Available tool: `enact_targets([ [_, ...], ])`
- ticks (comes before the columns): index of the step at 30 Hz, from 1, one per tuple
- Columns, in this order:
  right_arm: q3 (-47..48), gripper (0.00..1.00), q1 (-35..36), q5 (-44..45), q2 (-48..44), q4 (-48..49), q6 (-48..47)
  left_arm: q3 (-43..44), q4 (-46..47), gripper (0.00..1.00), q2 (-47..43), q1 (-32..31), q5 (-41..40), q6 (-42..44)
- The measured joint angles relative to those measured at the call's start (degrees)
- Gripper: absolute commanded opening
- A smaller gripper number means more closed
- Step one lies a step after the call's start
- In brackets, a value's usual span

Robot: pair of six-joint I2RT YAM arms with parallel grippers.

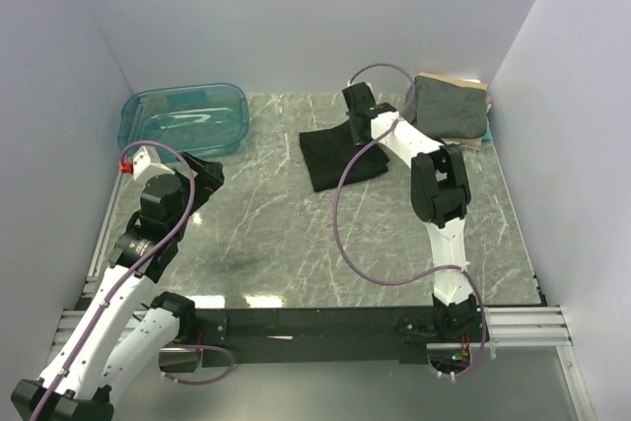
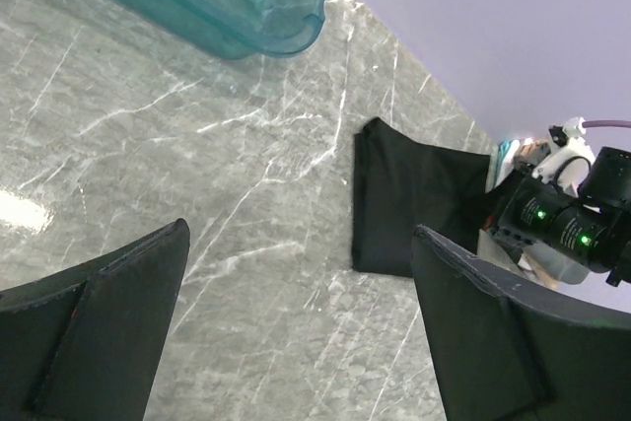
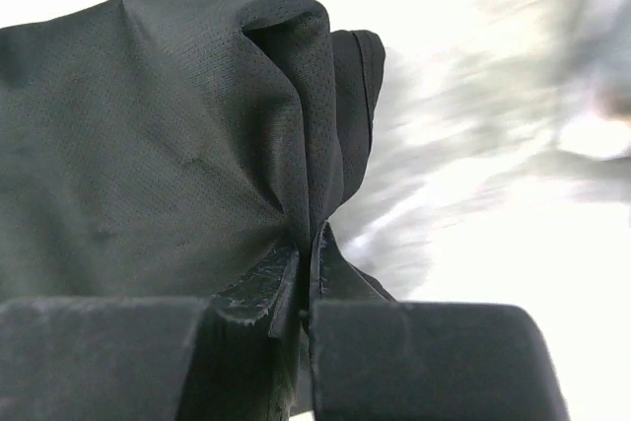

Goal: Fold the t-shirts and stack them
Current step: Neatly place the folded tshirt to the corner

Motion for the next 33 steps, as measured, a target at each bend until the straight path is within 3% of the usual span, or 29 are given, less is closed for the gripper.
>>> enact_targets([
  [11,7.21,0.00,-5.38,15.67,-0.70,3.17,-11.50,-0.63,0.37,0.99,-4.46,-0.02,-2.03,0.15],
  [21,11.93,0.00,-6.84,26.95,-0.70,8.17,-22.75,-0.98,0.68,0.99,-2.73,-0.02,-2.38,0.44],
  [33,12.55,0.00,-7.43,31.04,-0.70,11.96,-30.08,-0.98,0.61,0.99,-2.12,-0.02,-2.40,0.66],
])
